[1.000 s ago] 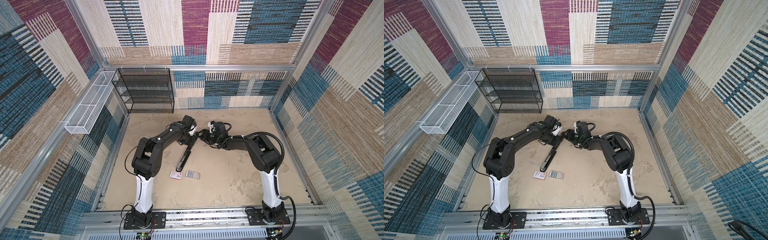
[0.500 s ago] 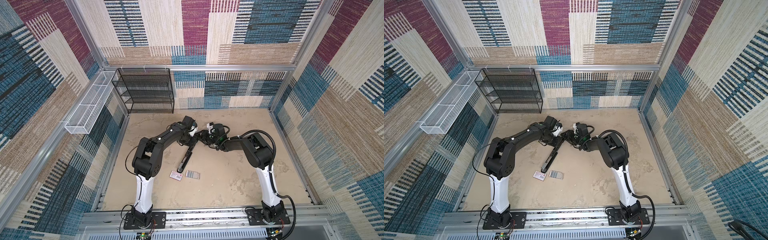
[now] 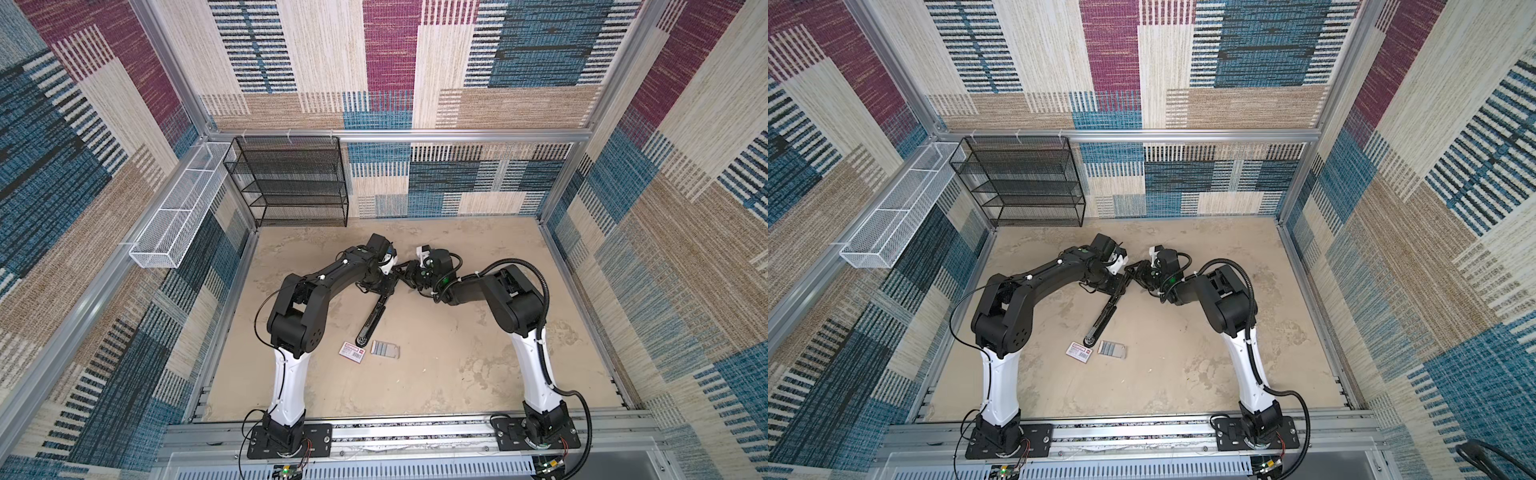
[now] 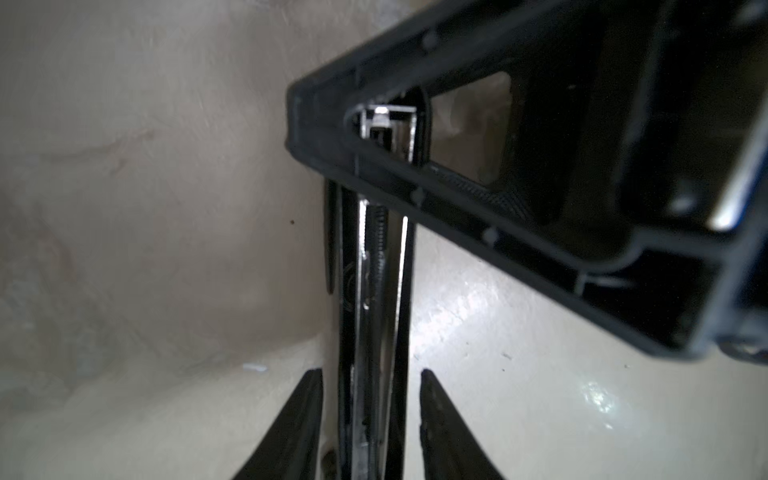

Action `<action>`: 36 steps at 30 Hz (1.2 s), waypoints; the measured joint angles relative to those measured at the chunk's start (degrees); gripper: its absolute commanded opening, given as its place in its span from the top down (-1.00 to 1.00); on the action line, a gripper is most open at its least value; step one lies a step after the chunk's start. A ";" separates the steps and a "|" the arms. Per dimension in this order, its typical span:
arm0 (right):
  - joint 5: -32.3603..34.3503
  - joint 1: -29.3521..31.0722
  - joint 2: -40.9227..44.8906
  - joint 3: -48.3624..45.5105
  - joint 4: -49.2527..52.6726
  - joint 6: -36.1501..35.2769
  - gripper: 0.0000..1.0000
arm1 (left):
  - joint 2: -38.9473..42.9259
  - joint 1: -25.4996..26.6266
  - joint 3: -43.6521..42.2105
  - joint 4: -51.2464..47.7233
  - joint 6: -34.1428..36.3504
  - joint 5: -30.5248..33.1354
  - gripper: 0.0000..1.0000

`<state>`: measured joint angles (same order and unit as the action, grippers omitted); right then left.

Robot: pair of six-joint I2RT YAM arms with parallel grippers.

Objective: Load the staples into the stapler

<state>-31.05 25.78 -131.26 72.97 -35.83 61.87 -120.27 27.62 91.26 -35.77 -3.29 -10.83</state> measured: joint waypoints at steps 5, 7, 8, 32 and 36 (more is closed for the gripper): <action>0.00 0.02 0.00 -0.31 -0.48 -0.15 0.32 | 1.51 0.02 -0.59 -0.11 -0.02 0.24 0.04; 0.02 0.02 0.00 -0.50 -0.72 -0.26 0.32 | 4.26 0.02 -2.16 -0.13 -0.09 1.05 0.04; 0.02 0.02 0.00 -0.52 -0.72 -0.24 0.32 | 5.75 0.02 -3.17 0.07 -0.35 1.79 0.03; -0.74 -0.02 0.37 -0.59 -0.42 -2.12 0.32 | 58.80 4.20 -67.52 32.68 -14.97 10.60 -0.08; -0.90 -0.02 0.39 -0.24 0.17 -2.36 0.32 | 58.25 4.37 -70.20 37.40 -14.93 10.69 -0.05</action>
<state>-31.94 25.76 -130.87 72.73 -35.66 59.51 -62.02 31.99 21.06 1.63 -18.22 -0.14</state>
